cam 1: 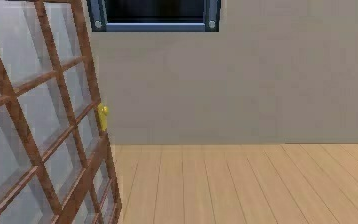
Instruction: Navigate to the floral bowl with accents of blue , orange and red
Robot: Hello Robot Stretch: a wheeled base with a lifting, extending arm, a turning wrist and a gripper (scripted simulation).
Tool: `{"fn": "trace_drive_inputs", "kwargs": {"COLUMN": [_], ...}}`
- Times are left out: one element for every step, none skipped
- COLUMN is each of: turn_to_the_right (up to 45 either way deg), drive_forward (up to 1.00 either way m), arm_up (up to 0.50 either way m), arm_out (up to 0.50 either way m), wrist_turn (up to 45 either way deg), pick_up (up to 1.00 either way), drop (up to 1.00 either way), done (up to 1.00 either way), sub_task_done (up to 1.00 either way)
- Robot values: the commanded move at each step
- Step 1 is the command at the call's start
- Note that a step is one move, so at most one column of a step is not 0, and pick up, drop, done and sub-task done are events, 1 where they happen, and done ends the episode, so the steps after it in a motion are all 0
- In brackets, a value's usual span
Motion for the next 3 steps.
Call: {"fn": "trace_drive_inputs", "kwargs": {"turn_to_the_right": [0.0, 45.0, 0.0], "drive_forward": [0.45, 0.0, 0.35], "arm_up": [0.0, 0.0, 0.0], "arm_out": [0.0, 0.0, 0.0], "wrist_turn": [0.0, 0.0, 0.0], "pick_up": [0.0, 0.0, 0.0], "drop": [0.0, 0.0, 0.0], "done": [0.0, 0.0, 0.0], "sub_task_done": [0.0, 0.0, 0.0]}}
